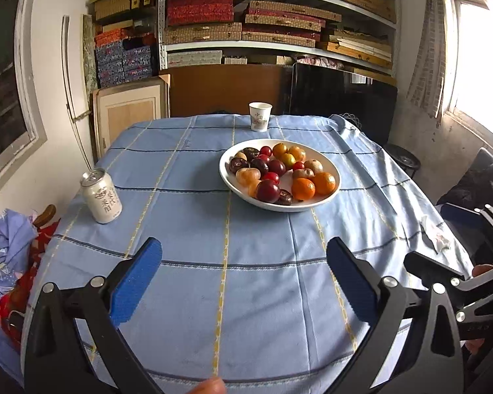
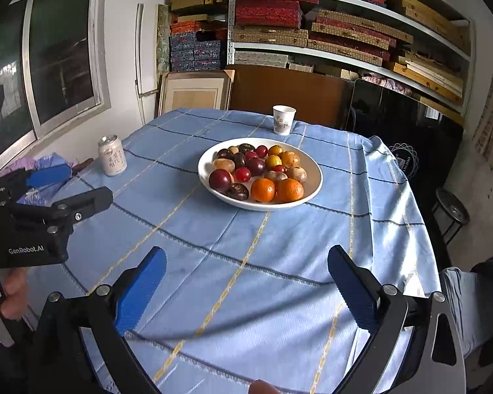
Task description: Organize fruits
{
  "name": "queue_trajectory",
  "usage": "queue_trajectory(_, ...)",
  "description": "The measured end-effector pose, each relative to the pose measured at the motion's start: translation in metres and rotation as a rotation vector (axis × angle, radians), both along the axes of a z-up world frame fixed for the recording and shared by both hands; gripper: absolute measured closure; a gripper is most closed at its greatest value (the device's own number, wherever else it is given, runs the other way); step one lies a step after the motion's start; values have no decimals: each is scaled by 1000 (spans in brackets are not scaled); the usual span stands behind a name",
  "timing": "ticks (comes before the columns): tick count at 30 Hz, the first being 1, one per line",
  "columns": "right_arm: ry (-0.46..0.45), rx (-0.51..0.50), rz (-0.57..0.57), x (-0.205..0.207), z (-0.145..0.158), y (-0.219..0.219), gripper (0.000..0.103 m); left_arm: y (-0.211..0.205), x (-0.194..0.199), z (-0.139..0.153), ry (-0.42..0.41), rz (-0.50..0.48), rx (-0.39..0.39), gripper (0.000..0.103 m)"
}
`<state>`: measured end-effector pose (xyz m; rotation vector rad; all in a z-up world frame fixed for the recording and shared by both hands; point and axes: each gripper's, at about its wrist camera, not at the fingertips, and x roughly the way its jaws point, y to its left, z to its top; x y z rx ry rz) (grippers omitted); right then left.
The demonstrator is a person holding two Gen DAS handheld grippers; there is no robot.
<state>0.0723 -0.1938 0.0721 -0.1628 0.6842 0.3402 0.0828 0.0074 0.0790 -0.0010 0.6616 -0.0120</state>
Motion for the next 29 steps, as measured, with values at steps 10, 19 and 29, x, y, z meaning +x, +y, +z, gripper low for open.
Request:
queue_trajectory(10,27,44,-26,-8,0,-8,4,3,-14,3,-1,-13,-7,5)
queue_trajectory(19,63,83,-41,-4,-4,-12,4,1,-17,5,-23,-3,25,5)
queue_trajectory(29,68,94,-46,-4,-6,-15,4,7,-12,-1,5,8,-15,5)
